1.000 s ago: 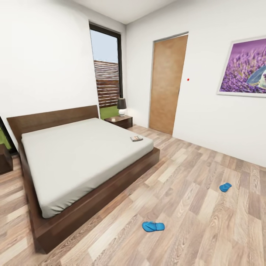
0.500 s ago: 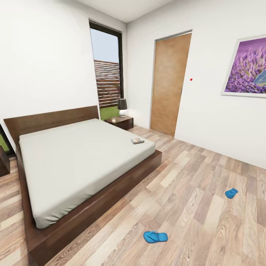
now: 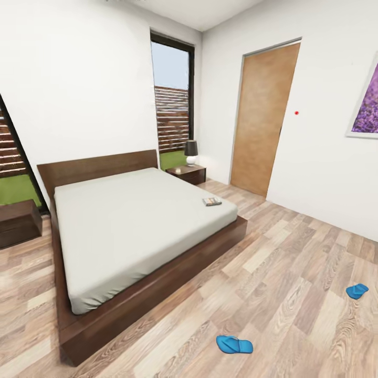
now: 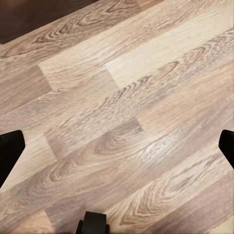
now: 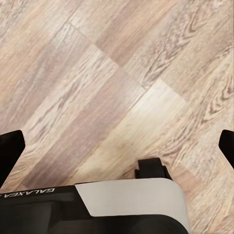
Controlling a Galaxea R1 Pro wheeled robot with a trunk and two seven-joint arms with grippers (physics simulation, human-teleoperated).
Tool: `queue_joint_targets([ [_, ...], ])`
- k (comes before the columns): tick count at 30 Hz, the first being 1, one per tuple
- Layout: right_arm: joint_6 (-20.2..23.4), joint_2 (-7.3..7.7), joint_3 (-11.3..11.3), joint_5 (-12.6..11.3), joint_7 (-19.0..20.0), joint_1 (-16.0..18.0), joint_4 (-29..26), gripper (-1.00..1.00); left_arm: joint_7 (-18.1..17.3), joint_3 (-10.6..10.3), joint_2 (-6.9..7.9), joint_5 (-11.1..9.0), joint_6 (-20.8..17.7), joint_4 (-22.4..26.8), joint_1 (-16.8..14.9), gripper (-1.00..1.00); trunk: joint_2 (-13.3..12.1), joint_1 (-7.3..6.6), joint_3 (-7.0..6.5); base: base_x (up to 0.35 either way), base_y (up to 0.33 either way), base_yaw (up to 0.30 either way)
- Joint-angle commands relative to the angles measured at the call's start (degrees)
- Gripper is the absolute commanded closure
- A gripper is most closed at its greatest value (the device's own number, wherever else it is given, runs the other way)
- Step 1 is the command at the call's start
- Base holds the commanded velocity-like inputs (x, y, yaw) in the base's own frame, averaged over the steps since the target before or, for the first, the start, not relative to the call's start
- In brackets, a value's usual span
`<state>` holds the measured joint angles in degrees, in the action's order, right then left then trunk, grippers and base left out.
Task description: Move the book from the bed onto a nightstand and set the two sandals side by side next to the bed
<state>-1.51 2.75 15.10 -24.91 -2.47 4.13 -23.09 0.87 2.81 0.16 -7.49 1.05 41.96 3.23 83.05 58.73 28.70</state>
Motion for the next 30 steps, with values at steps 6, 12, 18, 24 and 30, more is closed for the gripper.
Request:
queue_joint_targets([
  [6, -0.16, 0.03, 0.46, -0.58, -0.26, 0.02, 0.0, -1.0, 0.09, -0.09, 0.02, -0.6, 0.09, 0.05, 0.02, -1.0, 0.02, 0.0, 0.05, 0.003, -0.002, 0.102],
  [12, -0.16, 0.02, 0.47, -0.58, -0.26, 0.01, -0.01, -1.0, 0.09, -0.09, 0.02, -0.6, 0.09, 0.05, 0.02, -1.0, 0.02, 0.0, 0.05, 0.179, -0.114, 0.008],
  [18, -0.16, 0.05, 0.45, -0.58, -0.26, 0.05, 0.04, -1.0, 0.09, -0.09, 0.02, -0.6, 0.09, 0.05, 0.02, -1.0, 0.02, 0.0, 0.05, 0.237, -0.096, 0.001],
  [24, -0.16, 0.05, 0.45, -0.58, -0.26, 0.05, 0.05, -1.0, 0.09, -0.09, 0.02, -0.6, 0.09, 0.05, 0.02, -1.0, 0.02, 0.0, 0.05, 0.228, -0.012, 0.0],
  [30, -0.16, 0.02, 0.51, -0.58, -0.25, 0.05, 0.04, -1.0, 0.09, -0.09, 0.02, -0.6, 0.09, 0.05, 0.02, -1.0, 0.02, 0.0, 0.05, 0.115, -0.001, 0.0],
])
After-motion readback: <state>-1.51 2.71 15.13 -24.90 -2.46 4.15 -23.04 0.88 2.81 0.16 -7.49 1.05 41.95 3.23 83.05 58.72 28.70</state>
